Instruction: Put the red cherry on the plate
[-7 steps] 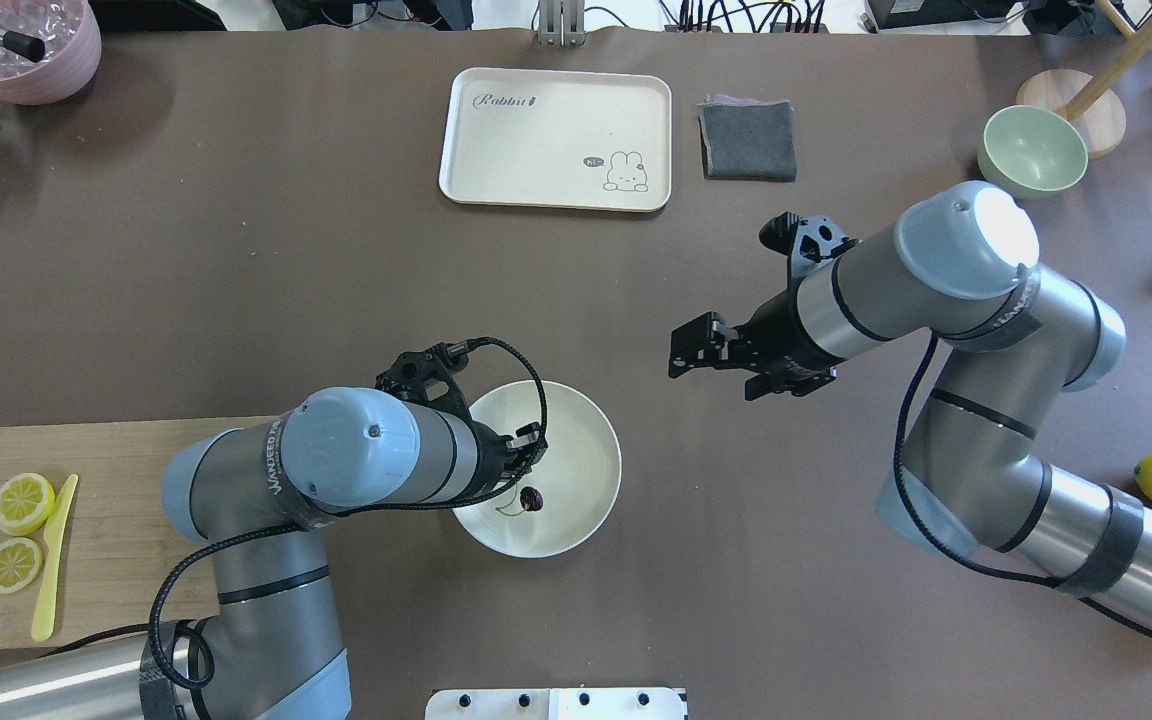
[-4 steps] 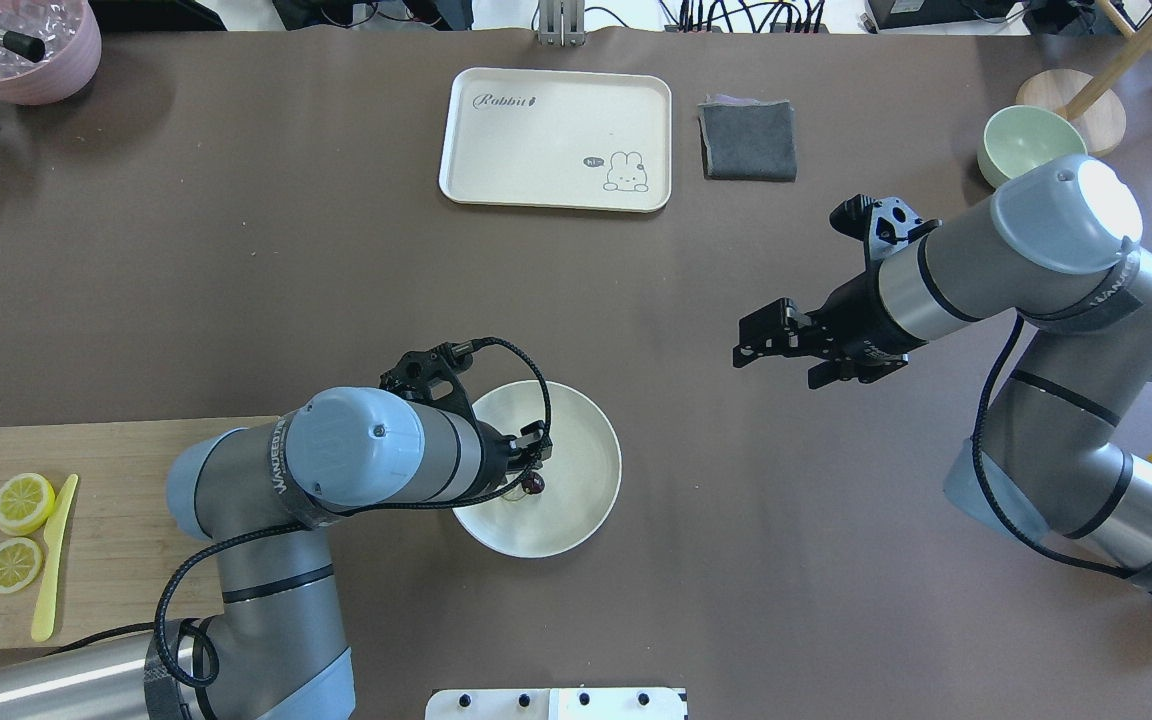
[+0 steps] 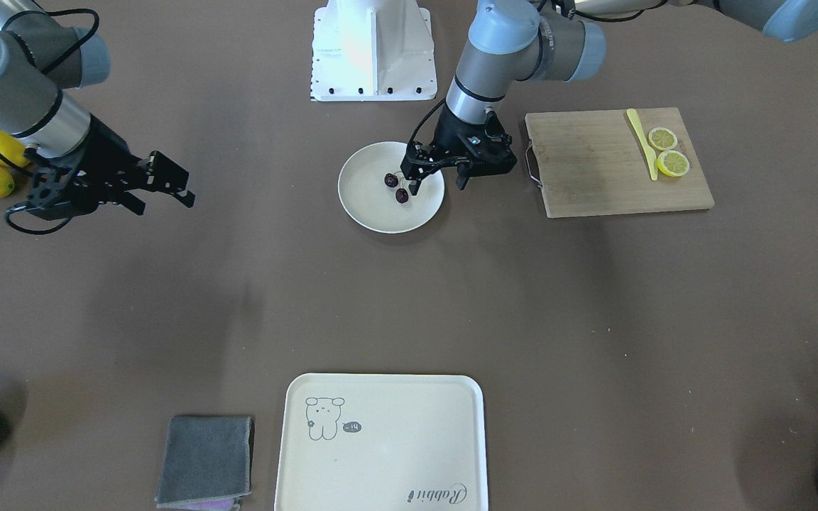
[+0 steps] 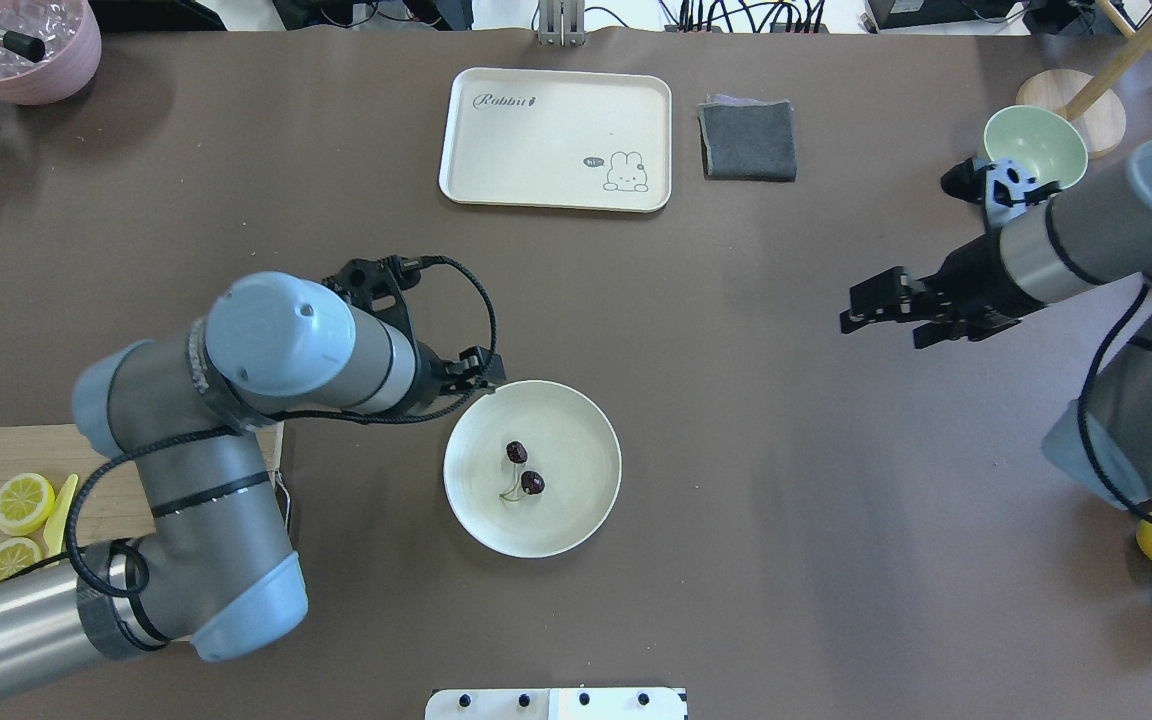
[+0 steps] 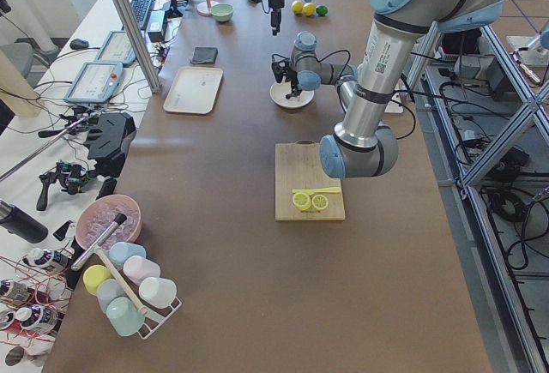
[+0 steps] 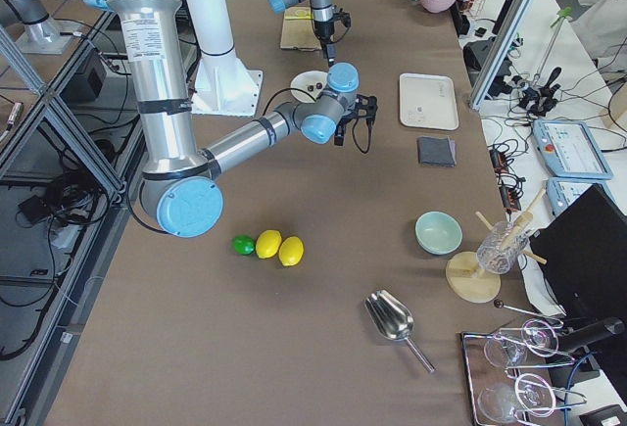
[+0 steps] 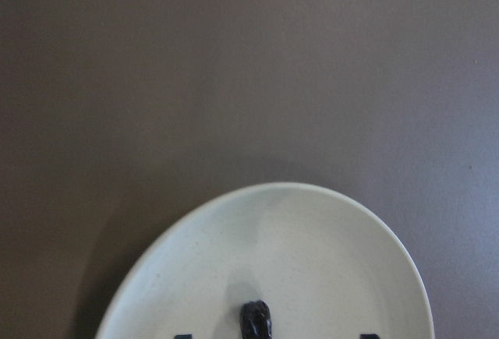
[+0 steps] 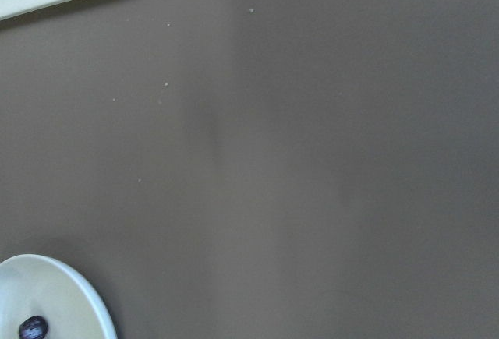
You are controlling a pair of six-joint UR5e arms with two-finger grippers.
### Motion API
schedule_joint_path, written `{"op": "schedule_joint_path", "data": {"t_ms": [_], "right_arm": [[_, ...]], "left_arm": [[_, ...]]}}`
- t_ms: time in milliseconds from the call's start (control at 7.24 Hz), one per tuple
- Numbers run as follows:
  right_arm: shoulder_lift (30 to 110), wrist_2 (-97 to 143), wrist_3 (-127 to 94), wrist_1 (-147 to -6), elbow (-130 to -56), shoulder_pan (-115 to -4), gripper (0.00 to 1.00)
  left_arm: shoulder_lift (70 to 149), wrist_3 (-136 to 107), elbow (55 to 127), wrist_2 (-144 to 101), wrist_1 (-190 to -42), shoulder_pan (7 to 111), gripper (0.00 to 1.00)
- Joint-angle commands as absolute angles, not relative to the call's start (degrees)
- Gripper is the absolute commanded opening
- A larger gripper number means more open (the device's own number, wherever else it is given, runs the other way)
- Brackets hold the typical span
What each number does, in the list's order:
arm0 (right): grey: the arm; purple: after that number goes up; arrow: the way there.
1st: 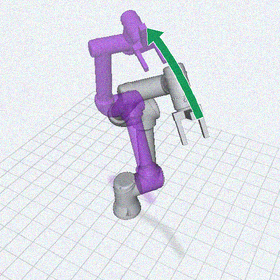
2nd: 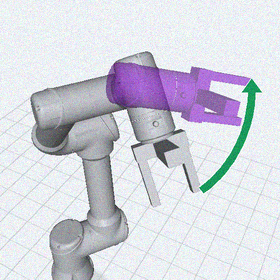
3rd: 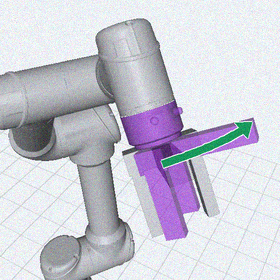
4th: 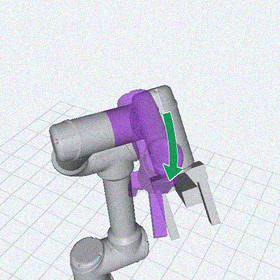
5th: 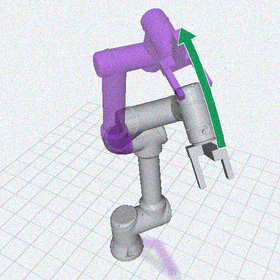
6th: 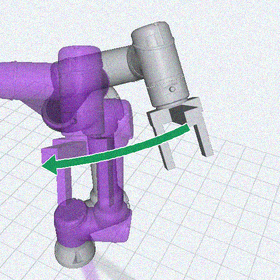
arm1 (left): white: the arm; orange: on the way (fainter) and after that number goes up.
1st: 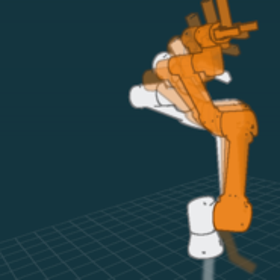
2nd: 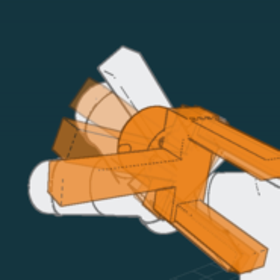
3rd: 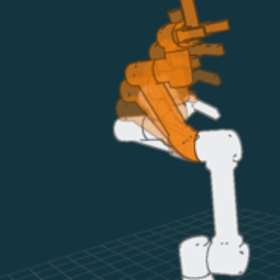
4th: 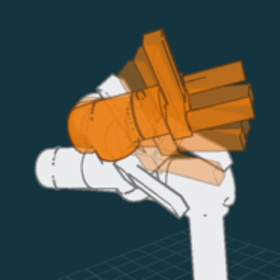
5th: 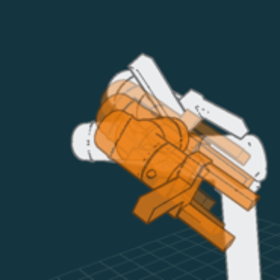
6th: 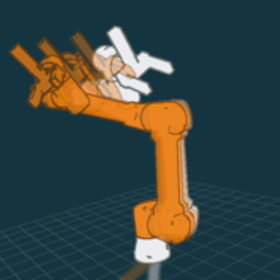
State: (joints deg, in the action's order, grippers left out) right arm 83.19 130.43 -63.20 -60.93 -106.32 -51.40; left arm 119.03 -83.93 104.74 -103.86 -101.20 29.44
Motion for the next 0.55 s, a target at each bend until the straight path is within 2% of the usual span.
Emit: {"op": "schedule_joint_path", "data": {"t_ms": [0,138,415], "right_arm": [[90.6,134.0,-45.3,-62.0,-105.4,-60.4,1.0],[92.4,134.8,-37.1,-66.3,-105.5,-63.9,1.0],[97.4,134.9,-21.3,-69.4,-104.2,-70.1,1.0]], "left_arm": [[113.7,-57.5,109.0,-111.7,-88.6,40.6,0.97],[108.2,-44.3,110.2,-116.7,-87.9,48.5,0.97],[100.0,-16.8,106.8,-126.0,-87.8,65.4,0.97]]}}
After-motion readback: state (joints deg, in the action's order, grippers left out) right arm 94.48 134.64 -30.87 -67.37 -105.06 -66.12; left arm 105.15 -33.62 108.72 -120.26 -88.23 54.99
